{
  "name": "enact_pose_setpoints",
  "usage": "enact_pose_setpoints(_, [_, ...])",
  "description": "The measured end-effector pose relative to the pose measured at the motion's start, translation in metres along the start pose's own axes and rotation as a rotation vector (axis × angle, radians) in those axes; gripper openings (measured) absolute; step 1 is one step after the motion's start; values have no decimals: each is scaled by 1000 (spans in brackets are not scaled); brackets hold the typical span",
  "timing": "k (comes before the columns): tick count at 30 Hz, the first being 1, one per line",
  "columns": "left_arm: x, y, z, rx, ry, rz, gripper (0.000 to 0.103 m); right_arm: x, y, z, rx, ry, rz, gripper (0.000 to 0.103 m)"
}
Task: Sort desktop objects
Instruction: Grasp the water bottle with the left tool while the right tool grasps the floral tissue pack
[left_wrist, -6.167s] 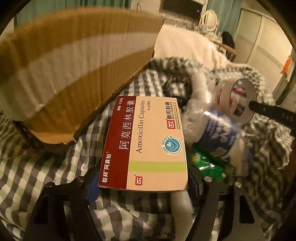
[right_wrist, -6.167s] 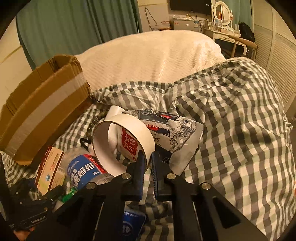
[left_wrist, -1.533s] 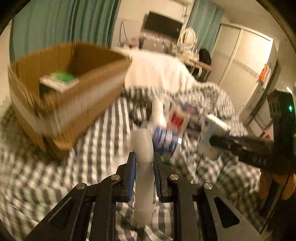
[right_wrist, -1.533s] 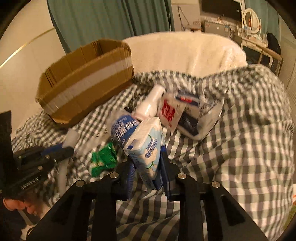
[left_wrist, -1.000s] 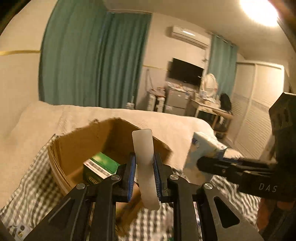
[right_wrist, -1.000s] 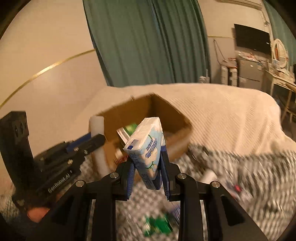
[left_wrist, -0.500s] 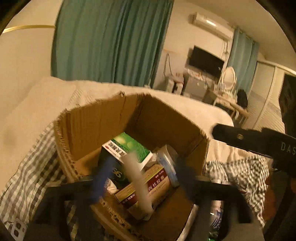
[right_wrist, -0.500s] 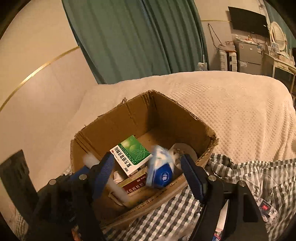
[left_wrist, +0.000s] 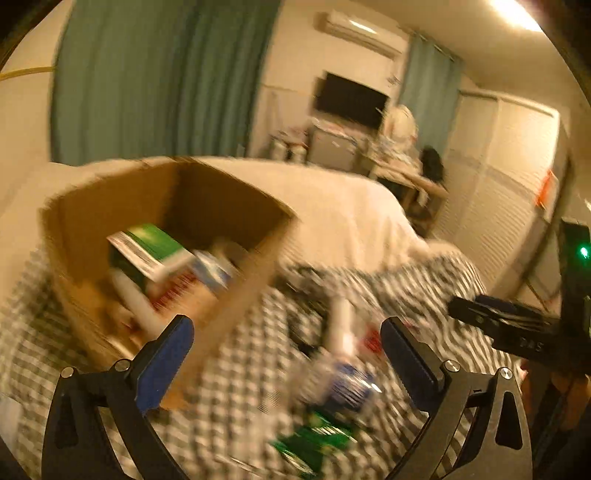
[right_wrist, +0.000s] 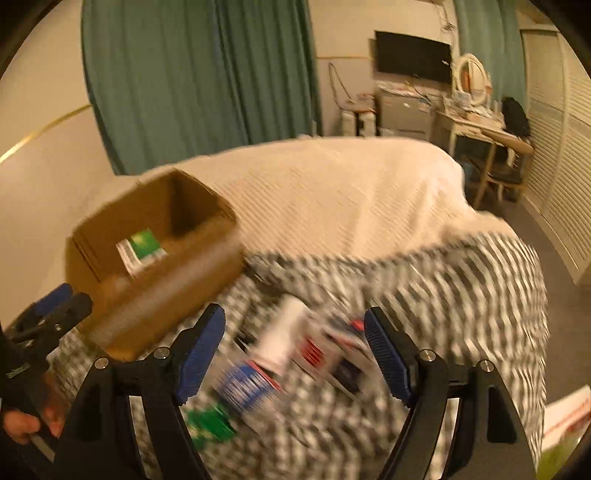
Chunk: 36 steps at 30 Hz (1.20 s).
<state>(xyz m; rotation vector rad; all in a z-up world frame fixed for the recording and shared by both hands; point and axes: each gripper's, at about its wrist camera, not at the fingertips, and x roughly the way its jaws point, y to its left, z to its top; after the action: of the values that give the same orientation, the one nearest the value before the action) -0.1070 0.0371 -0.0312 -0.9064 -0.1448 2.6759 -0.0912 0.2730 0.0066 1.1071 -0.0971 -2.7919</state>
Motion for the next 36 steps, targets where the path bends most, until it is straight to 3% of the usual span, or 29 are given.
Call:
enact_pose_setpoints(6, [40,-35,-39,105,110,-110,103,10,-32,-35,32,44,-6,79])
enact_pose_setpoints(10, [71,-41,-55,175,192,-124,103,20,-41,-46,74,77,41,79])
enact_pose_setpoints(20, [130,-37,-70,202,336,-135,103,39,-53,-48,154,117,108,79])
enact_pose_setpoints(25, [147,-42,-73,224,365,-143,103,56,-53,-39,150,146,102,79])
enact_pose_setpoints(28, [141,-38,-75,200,349,-159,93,73,-54,-31,131,176,84,79])
enact_pose_setpoints(33, [125,-23,-73,110,314,-157,93,89,-67,-23,147,186,18,79])
enact_pose_setpoints(36, [118,-13,-70,54,291,-145,93,102,-75,-26,175,226,30,79])
